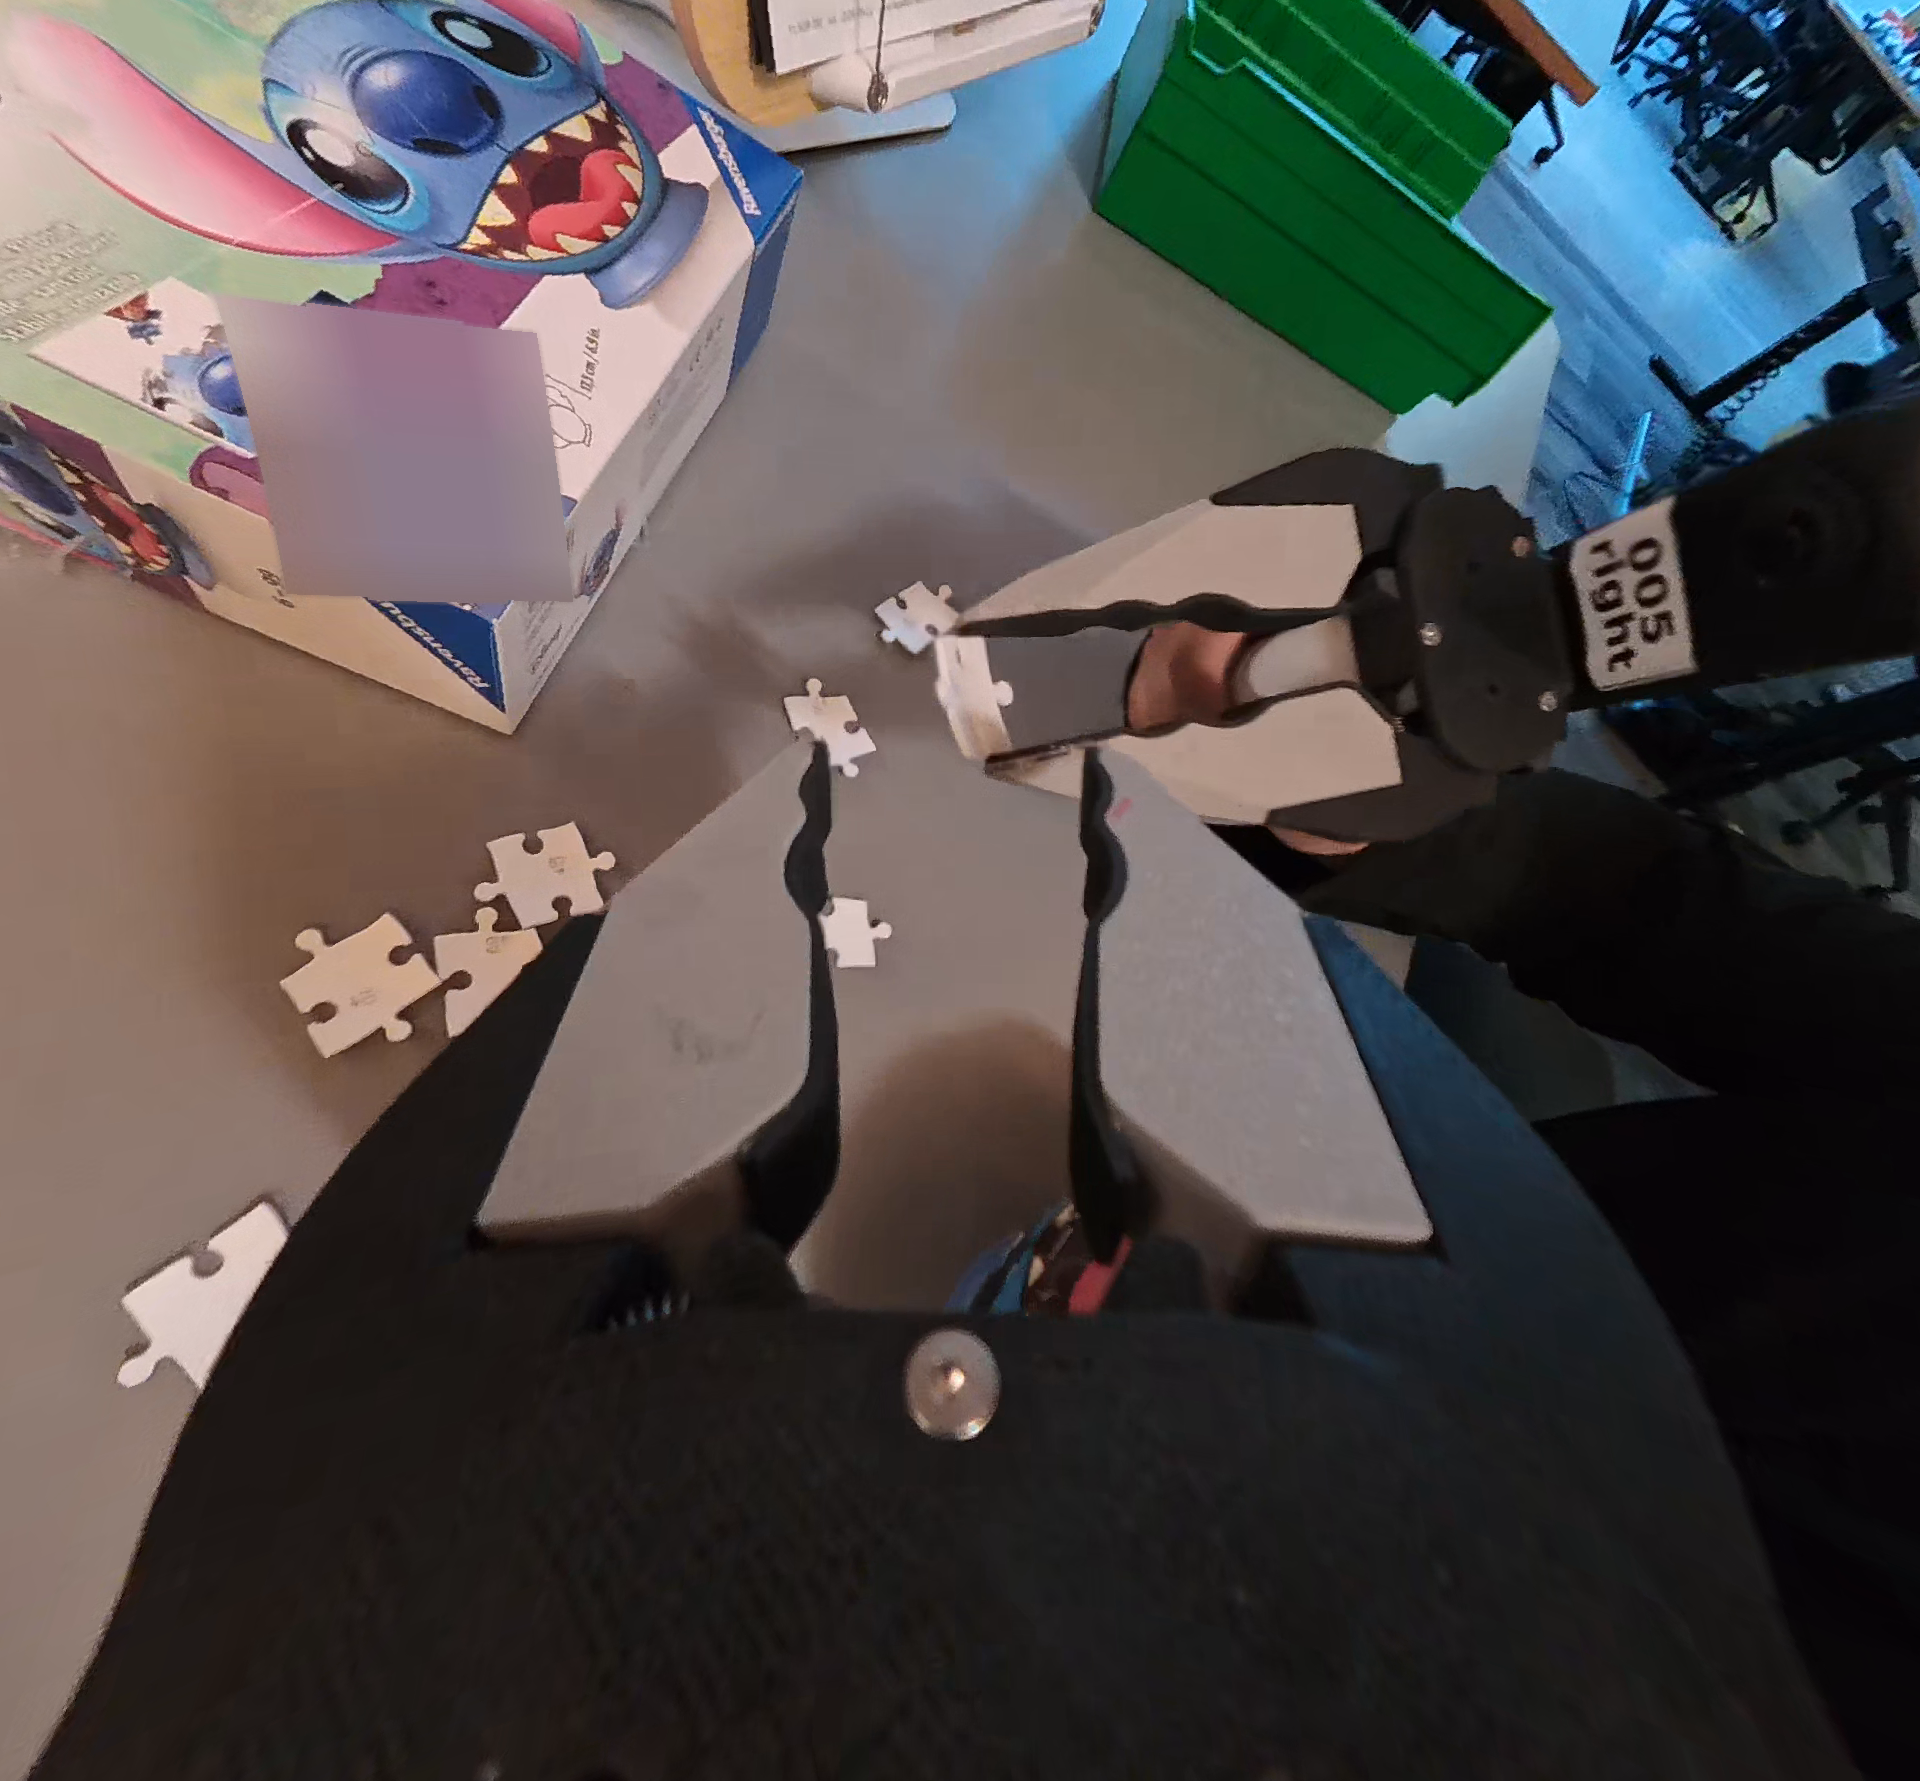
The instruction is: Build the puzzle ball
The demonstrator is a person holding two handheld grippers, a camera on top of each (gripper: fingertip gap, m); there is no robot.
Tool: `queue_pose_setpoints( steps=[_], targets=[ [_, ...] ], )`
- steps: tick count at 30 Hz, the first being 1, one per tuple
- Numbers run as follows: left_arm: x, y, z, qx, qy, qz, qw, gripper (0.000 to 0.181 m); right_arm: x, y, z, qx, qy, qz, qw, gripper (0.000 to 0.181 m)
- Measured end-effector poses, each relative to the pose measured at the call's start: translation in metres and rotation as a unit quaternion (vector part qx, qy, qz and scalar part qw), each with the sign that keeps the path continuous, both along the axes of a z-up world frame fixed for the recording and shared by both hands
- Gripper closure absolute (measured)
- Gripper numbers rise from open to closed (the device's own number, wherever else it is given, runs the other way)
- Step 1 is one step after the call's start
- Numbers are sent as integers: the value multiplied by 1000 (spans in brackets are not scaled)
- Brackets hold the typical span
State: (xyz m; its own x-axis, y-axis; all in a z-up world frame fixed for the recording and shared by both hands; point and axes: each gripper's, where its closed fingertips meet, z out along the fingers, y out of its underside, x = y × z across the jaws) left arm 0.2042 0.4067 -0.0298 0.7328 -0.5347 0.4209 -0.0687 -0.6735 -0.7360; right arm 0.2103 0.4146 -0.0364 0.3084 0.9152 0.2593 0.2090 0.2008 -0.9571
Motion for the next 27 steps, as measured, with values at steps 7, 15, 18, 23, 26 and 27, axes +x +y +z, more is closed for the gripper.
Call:
queue_pose_setpoints(
  steps=[7, 15, 18, 23, 26, 27],
  targets=[
    [8, 2, -7, -5, 6, -7, 1000, 164, -2, -6, 1, 5, 0, 6, 1000, 158],
    [6, -3, -7, -4, 88, -59, 994, 181, 5, -3, 4, 3, -1, 22, 1000, 159],
    [12, -18, -9, -2, 151, -129, 980, 181, 10, -14, 15, -53, 37, 96, 993, 160],
    [17, -31, -16, 12, 243, -180, 953, 181, 6, -38, 11, -136, 37, 197, 970, 167],
    [19, -39, -17, 29, 263, -205, 942, 181, 3, -49, 7, -155, 27, 228, 961, 170],
    [20, -44, -17, 30, 264, -217, 939, 181, 4, -54, 9, -165, 33, 246, 955, 172]
  ],
)
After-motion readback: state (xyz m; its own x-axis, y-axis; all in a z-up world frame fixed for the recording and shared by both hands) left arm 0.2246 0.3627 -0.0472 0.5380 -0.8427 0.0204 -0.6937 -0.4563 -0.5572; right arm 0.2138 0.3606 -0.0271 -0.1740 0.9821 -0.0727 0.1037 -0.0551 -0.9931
